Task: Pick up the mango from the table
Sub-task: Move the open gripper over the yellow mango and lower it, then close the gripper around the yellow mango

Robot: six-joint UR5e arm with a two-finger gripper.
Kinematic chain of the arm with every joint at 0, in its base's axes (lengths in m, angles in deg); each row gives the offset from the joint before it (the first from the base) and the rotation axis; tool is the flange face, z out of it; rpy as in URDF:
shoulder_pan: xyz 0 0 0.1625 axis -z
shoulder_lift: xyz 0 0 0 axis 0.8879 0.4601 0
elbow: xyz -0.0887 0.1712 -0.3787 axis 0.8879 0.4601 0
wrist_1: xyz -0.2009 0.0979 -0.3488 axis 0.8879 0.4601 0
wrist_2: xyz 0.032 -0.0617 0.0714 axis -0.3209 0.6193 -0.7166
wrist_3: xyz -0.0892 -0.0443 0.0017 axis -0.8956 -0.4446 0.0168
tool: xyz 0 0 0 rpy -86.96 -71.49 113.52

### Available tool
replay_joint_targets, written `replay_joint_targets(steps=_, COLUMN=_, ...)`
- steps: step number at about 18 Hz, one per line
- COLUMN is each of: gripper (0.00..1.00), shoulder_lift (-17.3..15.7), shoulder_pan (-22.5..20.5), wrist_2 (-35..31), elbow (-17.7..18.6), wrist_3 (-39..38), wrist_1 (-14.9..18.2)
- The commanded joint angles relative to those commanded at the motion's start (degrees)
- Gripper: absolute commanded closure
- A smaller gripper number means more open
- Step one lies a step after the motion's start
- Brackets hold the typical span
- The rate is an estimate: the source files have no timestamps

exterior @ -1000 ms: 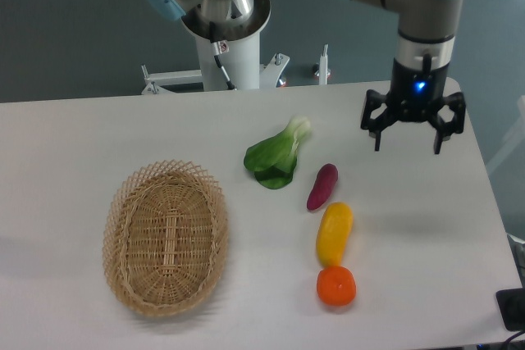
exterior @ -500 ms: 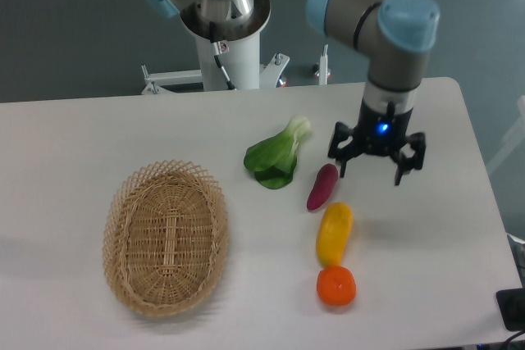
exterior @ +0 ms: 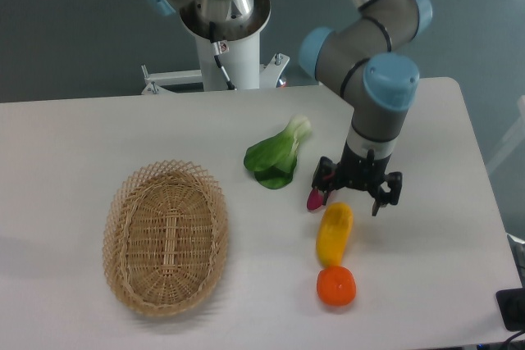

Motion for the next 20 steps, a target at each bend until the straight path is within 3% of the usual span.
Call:
replay_joint_targets(steps=18, gripper=0.01, shoulder_lift=3.52, shoulder_pan=1.94, wrist_2=-2.04, elbow=-0.09, wrist_3=-0.88, wrist_1=-2.90)
replay_joint_targets(steps=20, gripper=0.19, shoulder_lift=3.61, shoulder_pan=2.38, wrist_2=-2.39, elbow=0.00, wrist_3=-1.84, wrist_1=-4.04)
